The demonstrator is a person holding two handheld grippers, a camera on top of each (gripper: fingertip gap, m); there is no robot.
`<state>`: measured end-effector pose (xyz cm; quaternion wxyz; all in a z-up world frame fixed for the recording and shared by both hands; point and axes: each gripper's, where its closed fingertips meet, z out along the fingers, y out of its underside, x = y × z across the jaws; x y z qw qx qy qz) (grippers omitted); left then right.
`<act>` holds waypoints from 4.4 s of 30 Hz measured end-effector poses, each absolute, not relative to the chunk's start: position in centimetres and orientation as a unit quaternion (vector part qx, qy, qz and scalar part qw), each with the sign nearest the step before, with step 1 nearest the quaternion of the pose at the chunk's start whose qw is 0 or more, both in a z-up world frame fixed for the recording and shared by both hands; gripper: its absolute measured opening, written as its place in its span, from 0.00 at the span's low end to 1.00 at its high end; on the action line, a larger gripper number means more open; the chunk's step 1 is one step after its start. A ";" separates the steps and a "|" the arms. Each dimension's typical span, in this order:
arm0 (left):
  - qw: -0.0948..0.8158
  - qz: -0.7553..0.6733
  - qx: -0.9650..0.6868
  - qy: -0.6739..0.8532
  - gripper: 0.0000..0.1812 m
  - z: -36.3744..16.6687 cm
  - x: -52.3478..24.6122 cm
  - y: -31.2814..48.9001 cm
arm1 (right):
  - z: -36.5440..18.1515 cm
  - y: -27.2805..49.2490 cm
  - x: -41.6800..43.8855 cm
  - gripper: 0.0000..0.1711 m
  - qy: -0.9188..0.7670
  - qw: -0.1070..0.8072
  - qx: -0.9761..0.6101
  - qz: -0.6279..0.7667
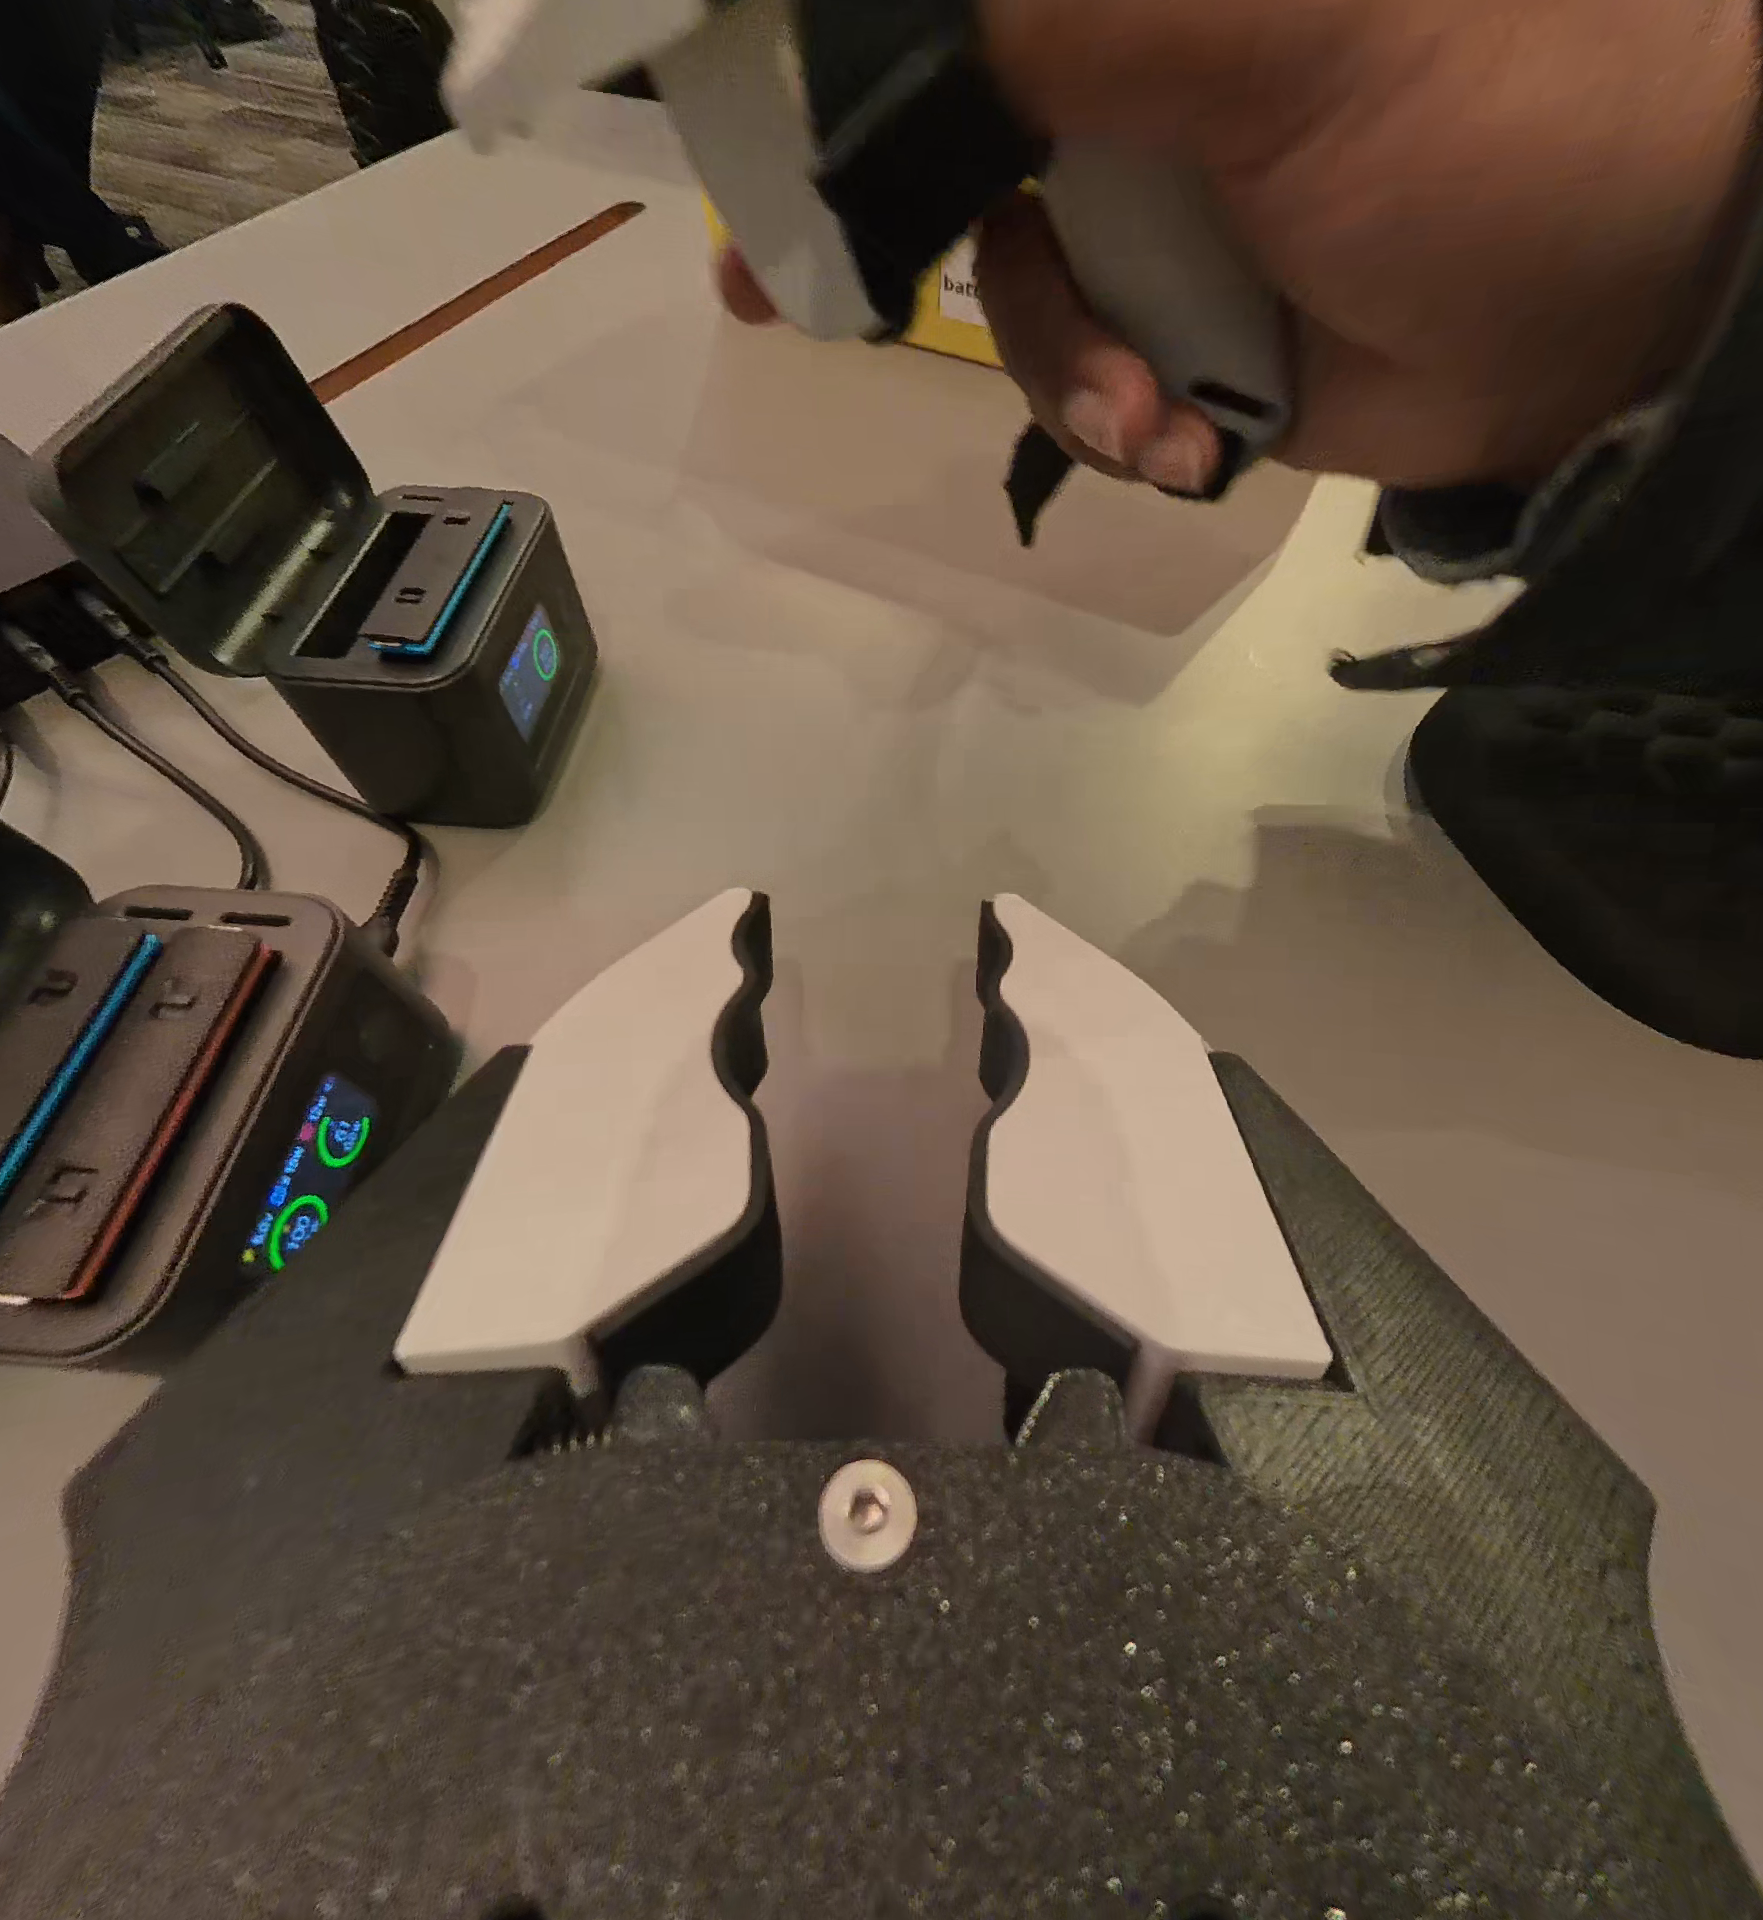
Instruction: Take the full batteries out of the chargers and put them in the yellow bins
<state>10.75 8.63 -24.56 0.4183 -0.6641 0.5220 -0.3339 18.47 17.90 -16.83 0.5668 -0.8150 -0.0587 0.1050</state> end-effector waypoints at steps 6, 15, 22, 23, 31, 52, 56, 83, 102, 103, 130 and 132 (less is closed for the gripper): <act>0.442 -0.332 -0.667 0.499 0.20 -23.6 10.2 9.6 | -19.6 15.1 18.6 0.00 -0.068 0.603 -0.791 0.075; 0.534 -0.306 -0.666 0.421 0.21 -18.6 5.2 13.0 | -21.0 14.8 17.8 0.00 -0.097 0.608 -0.785 0.065; 0.652 -0.152 -0.665 0.330 0.19 -8.2 -9.9 19.8 | -21.4 14.6 17.3 0.00 -0.104 0.596 -0.792 0.074; 0.653 -0.128 -0.678 0.311 0.19 -7.2 -13.0 21.0 | -21.5 14.6 17.3 0.00 -0.103 0.594 -0.794 0.078; 0.500 0.008 -0.835 0.231 0.26 -12.8 -30.9 31.4 | -22.2 14.5 16.5 0.00 -0.119 0.578 -0.801 0.095; 0.399 0.015 -0.903 0.159 0.30 -21.6 -31.9 38.9 | -23.9 14.1 14.8 0.00 -0.147 0.537 -0.820 0.135; 0.395 0.022 -0.906 0.150 0.27 -21.6 -32.1 39.2 | -24.0 14.0 14.7 0.00 -0.150 0.535 -0.820 0.136; 0.319 0.121 -0.869 0.358 0.05 -21.2 -33.0 34.8 | -24.6 13.7 14.3 0.00 -0.162 0.518 -0.828 0.143; 0.193 0.302 -0.647 0.673 0.27 -21.6 -34.5 35.8 | -25.8 13.5 13.8 0.00 -0.175 0.495 -0.838 0.145; 0.181 0.299 -0.636 0.688 0.27 -21.7 -34.4 35.9 | -25.8 13.5 13.8 0.00 -0.176 0.494 -0.839 0.145; 0.413 -0.044 -0.601 0.683 0.08 -12.6 -15.9 22.7 | -21.8 12.1 11.1 0.06 -0.246 0.563 -0.769 0.175; 0.424 -0.097 -0.576 0.692 0.08 -12.9 -12.2 19.7 | -20.8 11.6 10.2 0.08 -0.264 0.576 -0.751 0.184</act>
